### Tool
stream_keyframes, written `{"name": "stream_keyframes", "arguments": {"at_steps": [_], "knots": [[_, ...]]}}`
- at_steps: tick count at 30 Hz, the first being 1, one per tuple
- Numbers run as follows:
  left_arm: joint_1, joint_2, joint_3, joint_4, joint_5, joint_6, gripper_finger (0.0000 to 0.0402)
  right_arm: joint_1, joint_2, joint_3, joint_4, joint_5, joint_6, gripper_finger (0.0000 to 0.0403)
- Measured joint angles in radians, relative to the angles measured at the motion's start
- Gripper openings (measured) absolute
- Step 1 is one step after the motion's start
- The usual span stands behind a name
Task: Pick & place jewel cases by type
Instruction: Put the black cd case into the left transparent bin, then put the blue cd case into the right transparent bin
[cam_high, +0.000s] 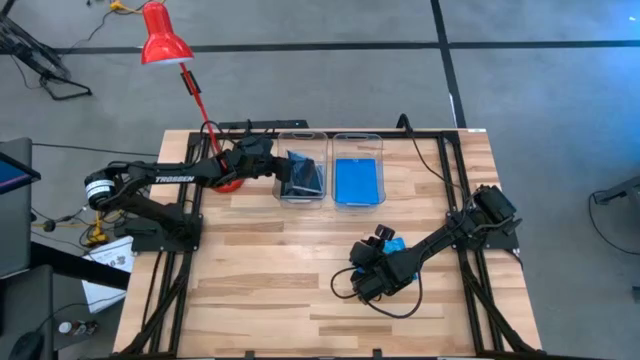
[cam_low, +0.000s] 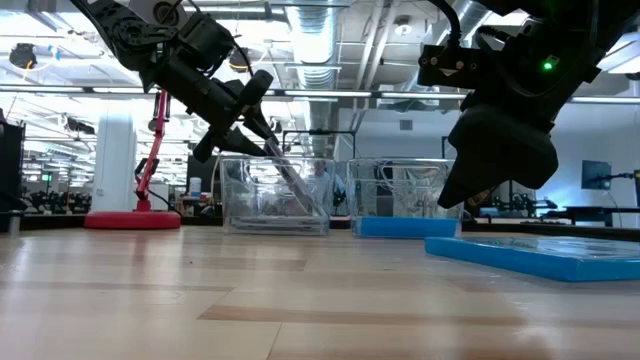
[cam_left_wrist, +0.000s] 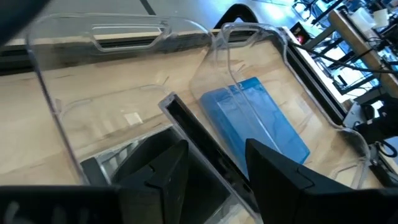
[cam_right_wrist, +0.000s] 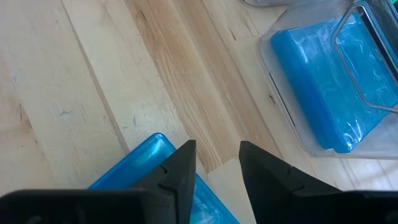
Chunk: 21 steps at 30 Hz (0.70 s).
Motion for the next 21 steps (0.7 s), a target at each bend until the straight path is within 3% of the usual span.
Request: {"name": "stream_keyframes", "arguments": {"at_steps": [21], "knots": [[0.102, 0.0, 0.0, -0.066, 0.025, 0.085, 0.0153, 0.0, 0.0, 0.0, 0.0, 0.0, 0.0, 0.0118]]}}
